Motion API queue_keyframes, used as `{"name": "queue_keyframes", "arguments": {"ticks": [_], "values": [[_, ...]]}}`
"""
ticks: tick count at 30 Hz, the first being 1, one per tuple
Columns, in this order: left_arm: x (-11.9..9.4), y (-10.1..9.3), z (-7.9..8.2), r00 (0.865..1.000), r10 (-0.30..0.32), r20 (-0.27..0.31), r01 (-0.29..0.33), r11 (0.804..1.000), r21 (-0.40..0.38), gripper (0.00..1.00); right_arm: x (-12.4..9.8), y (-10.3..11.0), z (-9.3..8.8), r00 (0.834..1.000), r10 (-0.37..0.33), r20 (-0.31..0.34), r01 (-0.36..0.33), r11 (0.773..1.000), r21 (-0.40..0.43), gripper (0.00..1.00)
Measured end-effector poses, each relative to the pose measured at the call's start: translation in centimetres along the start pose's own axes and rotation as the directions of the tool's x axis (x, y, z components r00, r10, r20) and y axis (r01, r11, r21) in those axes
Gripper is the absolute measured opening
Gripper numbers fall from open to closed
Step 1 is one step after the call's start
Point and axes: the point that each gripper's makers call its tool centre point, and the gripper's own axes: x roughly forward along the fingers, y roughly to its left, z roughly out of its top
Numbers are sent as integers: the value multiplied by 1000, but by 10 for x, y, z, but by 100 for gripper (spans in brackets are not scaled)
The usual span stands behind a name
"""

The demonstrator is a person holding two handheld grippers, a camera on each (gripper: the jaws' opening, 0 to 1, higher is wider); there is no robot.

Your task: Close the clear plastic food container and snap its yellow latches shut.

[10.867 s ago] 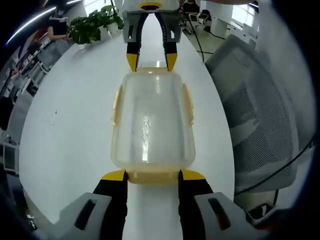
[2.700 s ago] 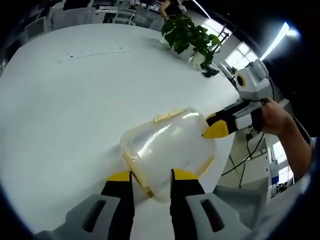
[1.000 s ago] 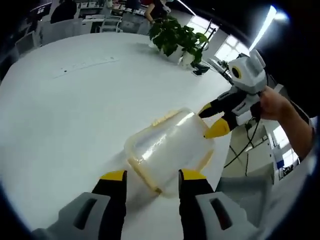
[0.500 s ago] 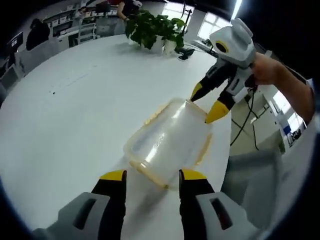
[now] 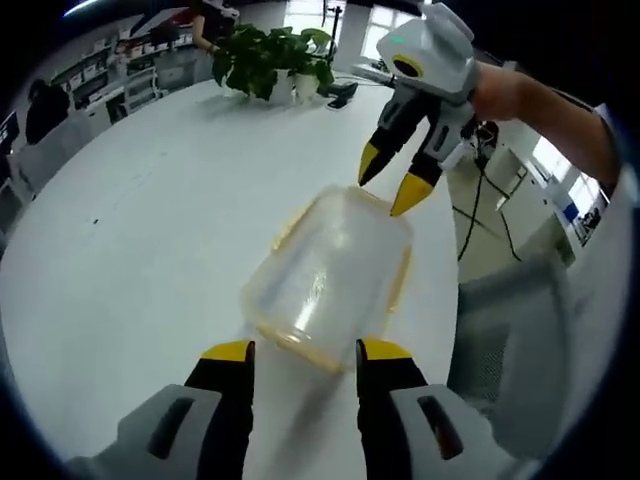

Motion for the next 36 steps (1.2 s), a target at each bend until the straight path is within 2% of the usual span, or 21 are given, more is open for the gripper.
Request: {"name": "queue_keyframes", "arguments": {"ticks": [8,17,21,26,27,29,33,36], "values": [[-2,4,5,1000,1,9,-1,999,42,40,-1,-1,1,1000,8,-28,-10,998,-65,30],[-1,6,2,999,-14,-31,18,993,120,40,3,4,-2,996,21,-85,-37,983,-182,30],[-1,8,1,998,-13,-61,24,980,198,40,3,5,-3,995,27,-101,-48,975,-215,30],[0,8,6,997,-14,-71,31,970,242,40,2,7,-2,992,40,-123,-72,960,-272,29],[0,7,6,997,-15,-76,34,967,254,40,2,8,-1,991,43,-127,-80,950,-302,29],[1,7,8,997,-14,-82,38,953,300,40,1,11,0,990,49,-134,-90,942,-323,29],[2,5,9,995,-25,-92,53,943,328,40,3,13,1,988,57,-145,-108,922,-372,30],[4,3,10,995,-29,-98,62,934,352,39,3,14,3,988,64,-138,-112,920,-376,30]]}}
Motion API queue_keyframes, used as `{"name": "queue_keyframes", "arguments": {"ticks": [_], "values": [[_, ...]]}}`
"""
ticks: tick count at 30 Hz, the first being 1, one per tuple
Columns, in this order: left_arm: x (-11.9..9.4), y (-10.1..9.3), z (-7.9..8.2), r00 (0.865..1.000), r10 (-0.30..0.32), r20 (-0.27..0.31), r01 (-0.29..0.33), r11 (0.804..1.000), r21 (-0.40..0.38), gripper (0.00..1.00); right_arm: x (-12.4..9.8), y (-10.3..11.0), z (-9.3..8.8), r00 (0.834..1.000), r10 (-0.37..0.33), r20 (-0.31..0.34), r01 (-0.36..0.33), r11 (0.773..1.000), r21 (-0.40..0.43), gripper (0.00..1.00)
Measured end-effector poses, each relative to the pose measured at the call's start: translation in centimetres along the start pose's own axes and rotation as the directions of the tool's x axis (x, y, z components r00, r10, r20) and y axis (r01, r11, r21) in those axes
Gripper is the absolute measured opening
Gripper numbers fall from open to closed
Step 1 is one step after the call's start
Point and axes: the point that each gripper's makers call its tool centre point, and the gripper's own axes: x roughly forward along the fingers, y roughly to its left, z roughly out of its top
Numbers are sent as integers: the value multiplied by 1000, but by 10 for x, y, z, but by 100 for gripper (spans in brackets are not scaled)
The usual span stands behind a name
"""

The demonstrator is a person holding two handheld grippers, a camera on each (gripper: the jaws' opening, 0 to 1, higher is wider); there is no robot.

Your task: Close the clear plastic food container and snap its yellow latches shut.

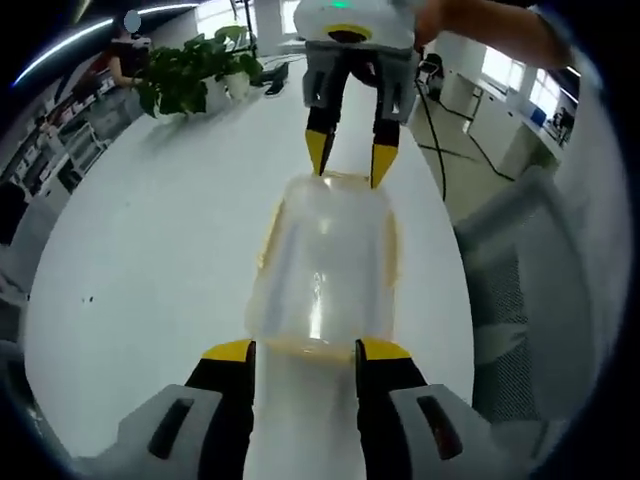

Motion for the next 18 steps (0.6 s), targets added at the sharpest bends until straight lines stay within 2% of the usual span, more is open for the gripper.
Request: {"name": "queue_keyframes", "arguments": {"ticks": [10,18], "values": [[6,-3,6,1000,-11,1,11,999,37,38,3,-1,5,1000,6,20,-6,1000,-8,28],[13,-4,18,1000,-19,21,18,999,40,38,7,-2,21,999,8,51,-7,1000,-11,28]]}}
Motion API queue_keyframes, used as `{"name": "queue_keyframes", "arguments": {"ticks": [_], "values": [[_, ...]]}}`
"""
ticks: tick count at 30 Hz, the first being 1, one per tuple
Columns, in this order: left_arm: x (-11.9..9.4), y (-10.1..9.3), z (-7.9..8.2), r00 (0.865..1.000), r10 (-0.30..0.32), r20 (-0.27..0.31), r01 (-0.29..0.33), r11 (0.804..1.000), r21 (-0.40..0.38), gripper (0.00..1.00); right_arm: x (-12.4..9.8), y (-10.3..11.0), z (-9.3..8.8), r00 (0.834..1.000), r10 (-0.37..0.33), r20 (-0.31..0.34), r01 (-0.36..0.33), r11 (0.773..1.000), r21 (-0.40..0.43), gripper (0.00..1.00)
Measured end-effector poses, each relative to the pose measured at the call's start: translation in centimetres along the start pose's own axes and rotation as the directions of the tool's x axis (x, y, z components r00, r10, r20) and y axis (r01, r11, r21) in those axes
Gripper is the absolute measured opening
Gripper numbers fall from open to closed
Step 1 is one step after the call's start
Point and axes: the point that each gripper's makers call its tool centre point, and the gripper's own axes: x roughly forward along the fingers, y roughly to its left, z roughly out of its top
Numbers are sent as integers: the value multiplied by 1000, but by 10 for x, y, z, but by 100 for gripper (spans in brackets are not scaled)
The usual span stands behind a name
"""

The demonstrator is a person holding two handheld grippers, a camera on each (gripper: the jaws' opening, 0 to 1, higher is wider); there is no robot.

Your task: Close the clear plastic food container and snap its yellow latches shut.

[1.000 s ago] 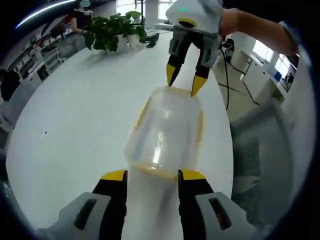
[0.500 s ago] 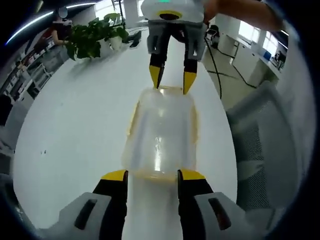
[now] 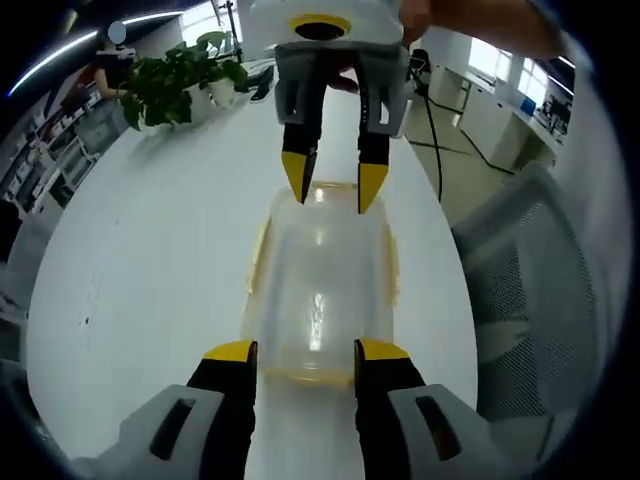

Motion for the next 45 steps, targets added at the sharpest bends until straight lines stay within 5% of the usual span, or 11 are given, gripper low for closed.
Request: {"name": "queue_keyframes", "arguments": {"ticks": [18,45], "values": [[14,-2,22,999,-12,45,12,1000,-5,38,6,1,22,999,16,37,-16,1000,0,28],[23,-13,34,996,-9,84,13,999,-45,37,13,-8,34,997,-1,77,0,1000,24,27]]}}
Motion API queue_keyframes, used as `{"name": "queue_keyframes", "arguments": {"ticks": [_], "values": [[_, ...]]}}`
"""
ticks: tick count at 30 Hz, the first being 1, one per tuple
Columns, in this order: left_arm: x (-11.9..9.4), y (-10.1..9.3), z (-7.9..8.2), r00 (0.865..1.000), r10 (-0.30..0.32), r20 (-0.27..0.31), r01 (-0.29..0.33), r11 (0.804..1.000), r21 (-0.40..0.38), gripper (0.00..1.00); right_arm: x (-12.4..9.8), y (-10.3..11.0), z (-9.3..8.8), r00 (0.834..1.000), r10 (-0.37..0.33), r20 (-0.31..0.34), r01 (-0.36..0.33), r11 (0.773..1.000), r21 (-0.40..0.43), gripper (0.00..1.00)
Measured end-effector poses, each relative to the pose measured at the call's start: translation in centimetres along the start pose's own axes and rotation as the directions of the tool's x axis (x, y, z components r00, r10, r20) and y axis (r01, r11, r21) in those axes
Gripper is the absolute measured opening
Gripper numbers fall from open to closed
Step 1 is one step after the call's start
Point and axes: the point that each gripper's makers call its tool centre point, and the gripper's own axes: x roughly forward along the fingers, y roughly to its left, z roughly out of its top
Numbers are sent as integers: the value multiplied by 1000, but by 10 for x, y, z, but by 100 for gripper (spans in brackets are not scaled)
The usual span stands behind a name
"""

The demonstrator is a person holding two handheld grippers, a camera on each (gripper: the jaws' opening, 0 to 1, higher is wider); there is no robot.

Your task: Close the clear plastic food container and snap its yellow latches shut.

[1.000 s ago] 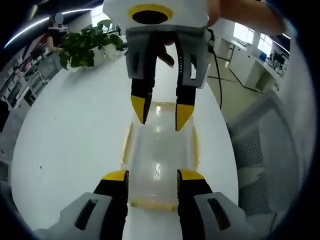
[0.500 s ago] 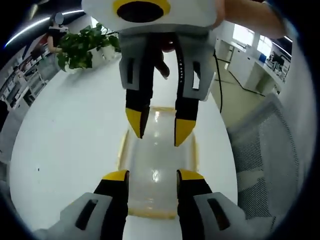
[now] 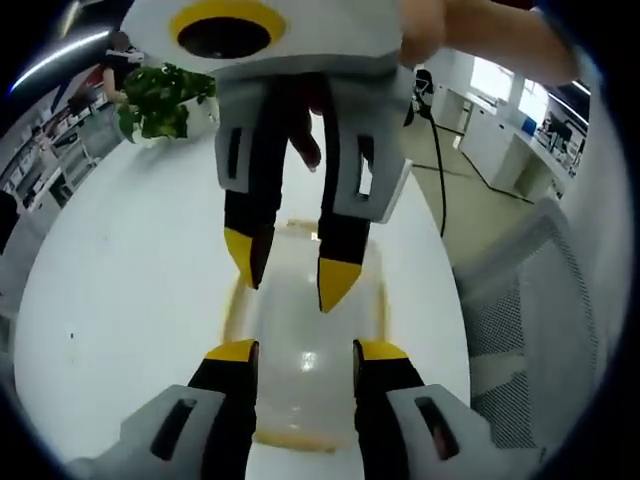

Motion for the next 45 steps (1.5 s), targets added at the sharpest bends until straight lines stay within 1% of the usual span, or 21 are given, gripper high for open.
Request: {"name": "queue_keyframes", "arguments": {"ticks": [8,11,23,28,33,40,45], "values": [[-1,-6,0,1000,-4,7,4,1000,-9,37,0,-6,2,1000,-7,3,7,1000,0,27],[-1,-7,0,1000,-6,9,7,1000,-15,39,0,-8,5,1000,-9,10,9,1000,0,27],[-3,-15,-5,1000,1,21,0,999,-42,40,4,-14,11,1000,-3,7,4,1000,-13,28],[-3,-17,-5,1000,8,25,-7,999,-49,44,7,-18,13,1000,-6,12,6,1000,-10,29],[-3,-19,-5,1000,14,24,-13,999,-43,45,10,-20,14,1000,-1,9,1,1000,-9,31],[-1,-24,-6,999,42,-4,-42,999,14,48,14,-25,17,1000,13,12,-13,1000,0,32],[1,-25,-7,998,68,-20,-67,997,39,51,15,-26,16,999,44,3,-44,999,12,33]]}}
